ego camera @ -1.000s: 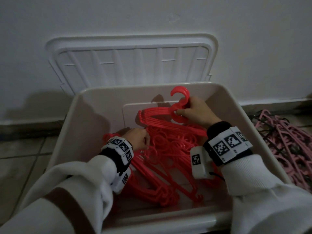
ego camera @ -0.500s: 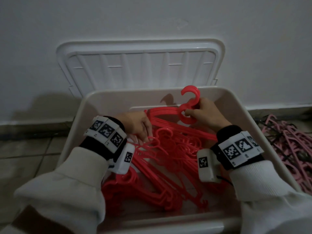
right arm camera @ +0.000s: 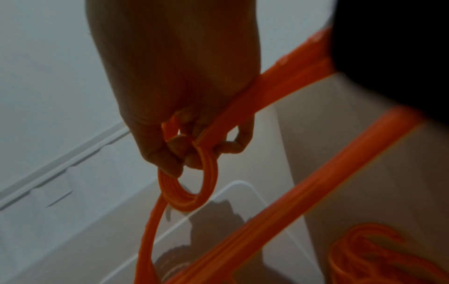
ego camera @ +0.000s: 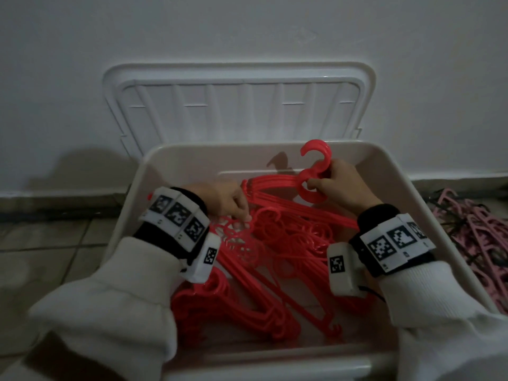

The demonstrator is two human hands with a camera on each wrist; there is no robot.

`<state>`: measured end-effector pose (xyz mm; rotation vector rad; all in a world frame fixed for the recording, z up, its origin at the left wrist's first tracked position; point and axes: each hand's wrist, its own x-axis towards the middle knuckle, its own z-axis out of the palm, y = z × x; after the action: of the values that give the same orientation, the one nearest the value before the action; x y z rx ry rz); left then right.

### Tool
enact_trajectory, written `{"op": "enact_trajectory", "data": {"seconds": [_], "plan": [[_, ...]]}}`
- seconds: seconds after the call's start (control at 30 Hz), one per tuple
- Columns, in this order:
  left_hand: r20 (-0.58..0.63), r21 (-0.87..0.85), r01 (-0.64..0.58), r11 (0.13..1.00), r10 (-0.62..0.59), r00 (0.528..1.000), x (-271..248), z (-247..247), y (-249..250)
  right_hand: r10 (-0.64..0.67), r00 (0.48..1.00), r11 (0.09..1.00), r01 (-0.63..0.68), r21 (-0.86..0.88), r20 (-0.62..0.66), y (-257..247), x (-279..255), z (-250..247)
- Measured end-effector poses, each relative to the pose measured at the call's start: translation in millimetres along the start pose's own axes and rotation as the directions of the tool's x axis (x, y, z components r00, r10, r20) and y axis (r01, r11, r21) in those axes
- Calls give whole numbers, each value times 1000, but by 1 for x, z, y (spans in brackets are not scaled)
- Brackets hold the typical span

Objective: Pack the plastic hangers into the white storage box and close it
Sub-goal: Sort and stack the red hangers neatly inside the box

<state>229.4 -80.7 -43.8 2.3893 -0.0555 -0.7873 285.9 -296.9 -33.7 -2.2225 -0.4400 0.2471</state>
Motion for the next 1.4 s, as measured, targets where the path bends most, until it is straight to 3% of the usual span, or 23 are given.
{"op": "enact_trajectory", "data": {"seconds": [0.23, 0.53, 0.7, 0.9, 1.0, 1.1, 1.33, 1.4], "plan": [[-157, 163, 36, 986, -10, 988, 5, 1, 10, 1, 1000, 1000, -1, -15, 10, 0, 1, -1], [-51, 4, 217, 976, -217, 975, -19, -16, -3, -2, 1000, 992, 1, -123, -6, 3, 3, 2], [20, 96, 170, 981, -173, 985, -4, 15, 25, 5, 1000, 983, -8, -183, -18, 6, 5, 5], [-147, 235, 174, 956, -142, 979, -3, 13, 33, 16, 999, 979, -22, -200, -31, 11, 8, 5], [-268, 306, 261, 915, -180, 946, -7, 6, 34, 1, 999, 977, -8, -212, -33, 10, 9, 5], [-309, 324, 326, 888, -227, 924, -9, 3, 32, -10, 1000, 980, 5, -199, -27, 9, 8, 4], [-177, 320, 310, 895, -265, 948, -3, 11, 27, -14, 1000, 977, 8, -213, -27, 10, 9, 4], [-195, 314, 320, 894, -269, 943, 1, 17, 24, -13, 1000, 977, 8, -212, -22, 11, 9, 5]]}}
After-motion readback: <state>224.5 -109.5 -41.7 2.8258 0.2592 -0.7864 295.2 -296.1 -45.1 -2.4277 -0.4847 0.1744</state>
